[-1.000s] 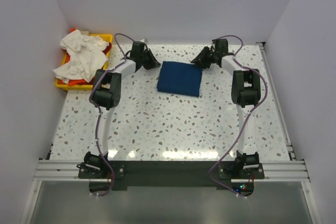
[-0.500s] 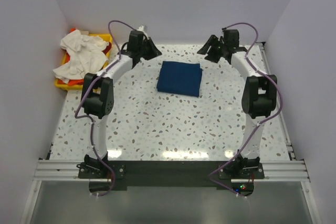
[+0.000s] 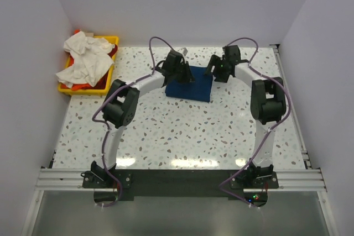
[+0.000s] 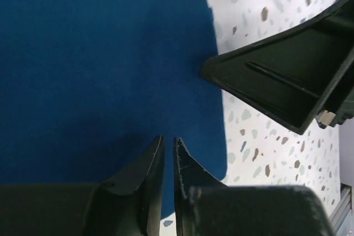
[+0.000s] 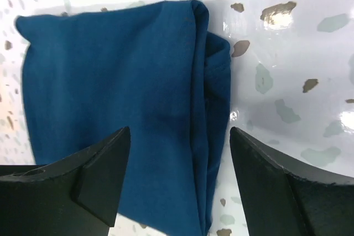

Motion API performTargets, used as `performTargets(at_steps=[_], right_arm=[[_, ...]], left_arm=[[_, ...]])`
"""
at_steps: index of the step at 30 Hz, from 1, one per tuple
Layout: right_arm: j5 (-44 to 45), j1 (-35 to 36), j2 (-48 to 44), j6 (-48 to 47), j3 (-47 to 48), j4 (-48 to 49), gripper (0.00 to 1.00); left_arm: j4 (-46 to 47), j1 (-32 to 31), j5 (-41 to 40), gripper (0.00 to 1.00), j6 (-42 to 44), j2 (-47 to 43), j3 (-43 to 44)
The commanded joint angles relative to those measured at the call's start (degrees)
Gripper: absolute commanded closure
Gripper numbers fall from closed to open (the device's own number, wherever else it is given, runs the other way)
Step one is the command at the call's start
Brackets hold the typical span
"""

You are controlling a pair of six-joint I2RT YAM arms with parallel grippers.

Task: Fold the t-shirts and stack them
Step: Neatly place the folded tshirt to the corner

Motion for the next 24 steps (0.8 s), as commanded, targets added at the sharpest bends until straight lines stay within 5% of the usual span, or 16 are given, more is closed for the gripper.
performTargets(at_steps=[1,8,11,15,20,24], right_arm=[[2.2,1.2,1.9,-2.4,0.3,0.7,0.24],[7.0,2.5,4.4,-2.4,0.2,-0.7,0.25],[7.7,2.5,4.2,-1.7,-0.8,-0.6,0.34],[8.9,3.0,3.4,-1.3,-2.1,-0.7,0.54],[12.1,3.2,1.1,0.5,-4.0,-2.7,0.97],[15.8,3.0,-3.2,3.0,-8.2,-3.4,1.00]], left_arm=[[-0.5,-0.9,-0.1,0.84,0.1,2.7,1.5],[-0.3,-3.8,0.1,0.84,-0.5,5.4,1.5],[-0.4,-4.3,0.1,0.84,-0.8,5.4,1.3],[-0.5,-4.5,-0.2,0.84,-0.8,4.2,1.0],[-3.4,-4.4,-1.9,0.84,0.1,0.2,2.4],[-6.3,-4.4,-3.6,0.84,0.6,-4.9,1.6]])
